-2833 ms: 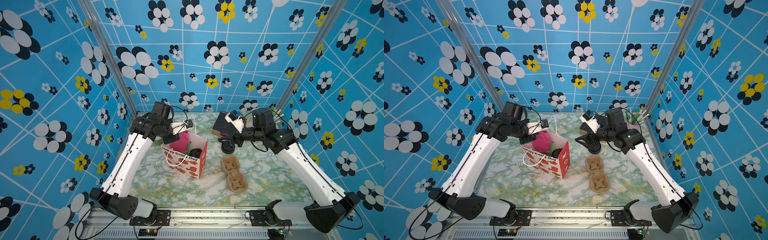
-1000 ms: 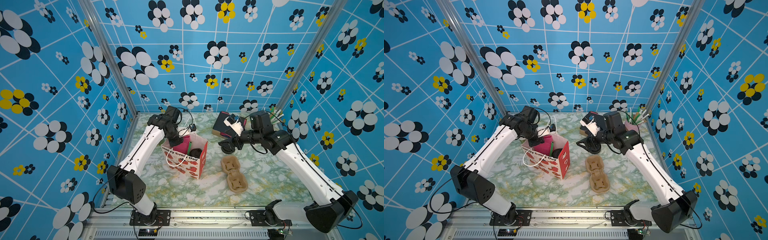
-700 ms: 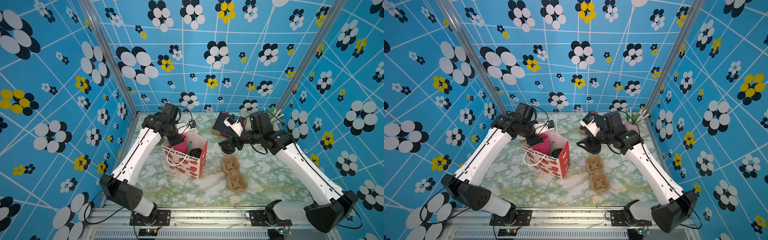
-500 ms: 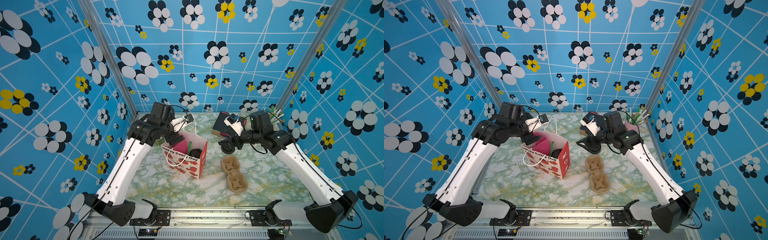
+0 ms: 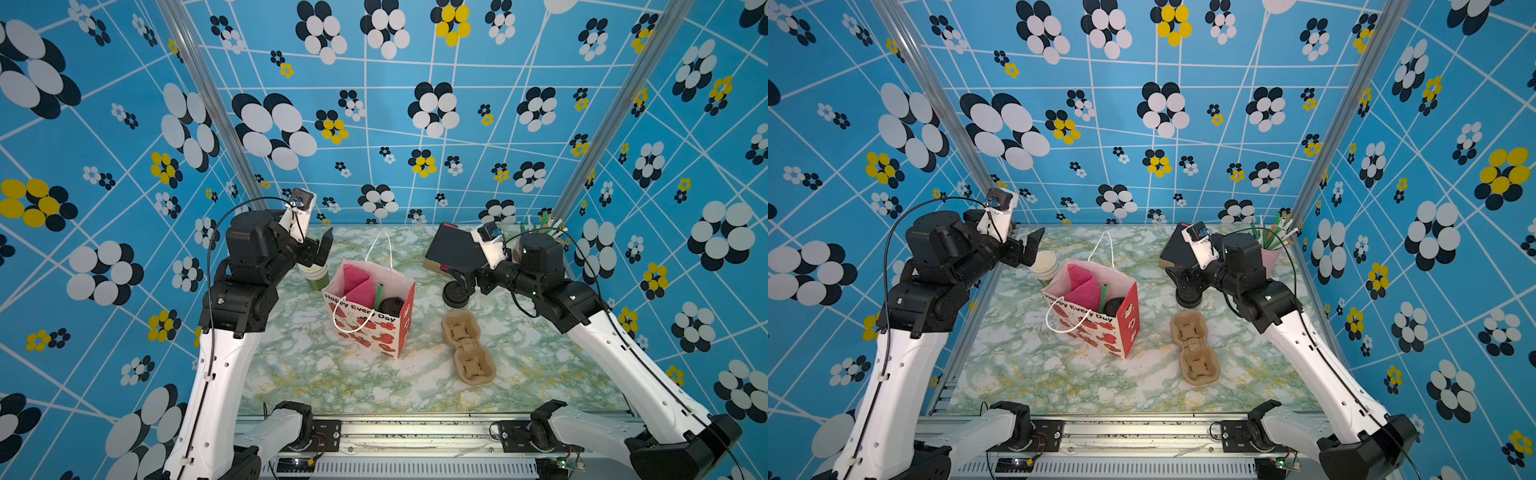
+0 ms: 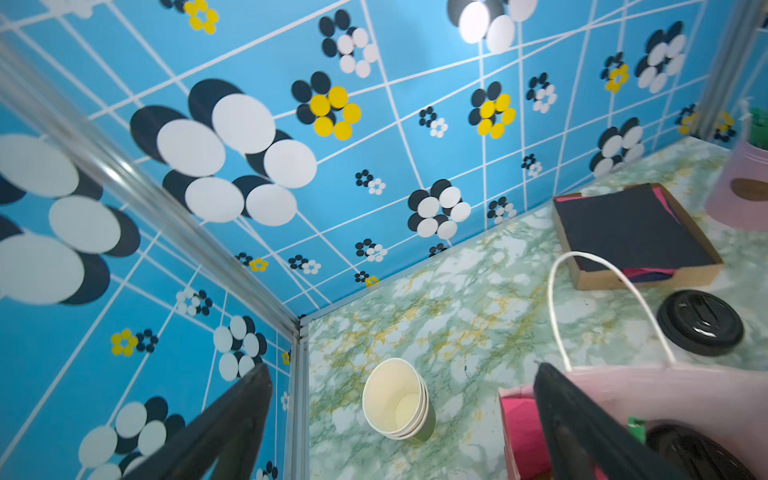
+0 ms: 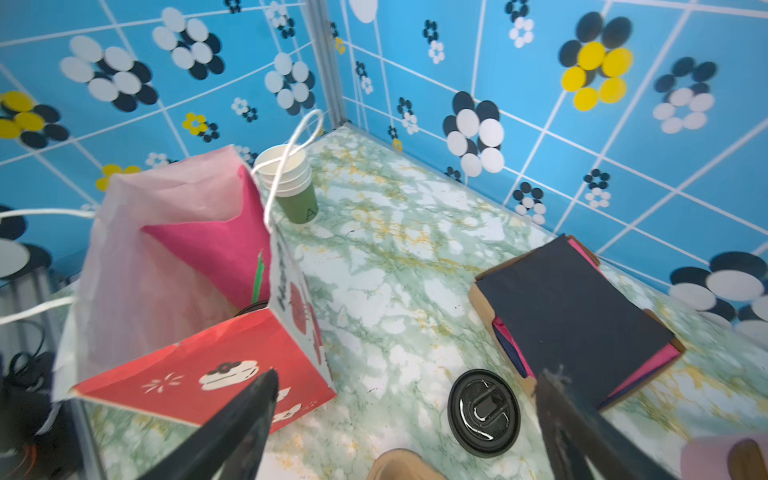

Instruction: Pack the takeout coffee

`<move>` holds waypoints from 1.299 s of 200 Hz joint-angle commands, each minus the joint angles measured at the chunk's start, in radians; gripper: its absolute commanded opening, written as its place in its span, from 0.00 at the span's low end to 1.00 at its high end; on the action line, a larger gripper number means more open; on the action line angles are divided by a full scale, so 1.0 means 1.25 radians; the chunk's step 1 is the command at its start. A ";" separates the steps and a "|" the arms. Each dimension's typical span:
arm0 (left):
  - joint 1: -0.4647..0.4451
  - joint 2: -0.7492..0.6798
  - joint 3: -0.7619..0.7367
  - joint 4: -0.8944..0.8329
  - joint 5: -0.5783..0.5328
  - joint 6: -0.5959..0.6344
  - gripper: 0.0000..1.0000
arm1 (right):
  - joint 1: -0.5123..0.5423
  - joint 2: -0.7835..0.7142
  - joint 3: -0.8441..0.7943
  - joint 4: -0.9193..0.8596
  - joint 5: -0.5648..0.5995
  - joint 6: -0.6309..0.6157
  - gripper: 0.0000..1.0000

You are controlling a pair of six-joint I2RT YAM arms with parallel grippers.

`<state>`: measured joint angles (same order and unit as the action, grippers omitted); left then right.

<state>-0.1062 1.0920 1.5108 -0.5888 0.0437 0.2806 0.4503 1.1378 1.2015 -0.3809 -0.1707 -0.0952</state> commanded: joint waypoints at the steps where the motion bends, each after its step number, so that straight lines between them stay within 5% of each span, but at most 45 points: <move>1: 0.058 -0.012 -0.092 0.077 -0.015 -0.113 0.99 | -0.041 -0.018 -0.061 0.068 0.153 0.083 0.99; 55: 0.207 -0.038 -0.385 0.284 0.000 -0.299 0.99 | -0.206 -0.036 -0.265 0.202 0.228 0.187 0.99; 113: 0.223 0.024 -0.633 0.536 -0.113 -0.425 0.99 | -0.296 0.125 -0.414 0.415 0.264 0.165 0.99; 179: 0.180 0.060 -0.841 0.829 -0.238 -0.366 0.99 | -0.316 0.304 -0.461 0.636 0.273 0.089 0.99; 260: 0.152 0.177 -0.932 1.056 -0.203 -0.277 0.99 | -0.336 0.294 -0.597 0.899 0.229 0.081 0.99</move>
<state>0.0963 1.2854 0.3637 0.6098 -0.2207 -0.1181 0.0425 1.5272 0.5297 0.5800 0.1410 0.0124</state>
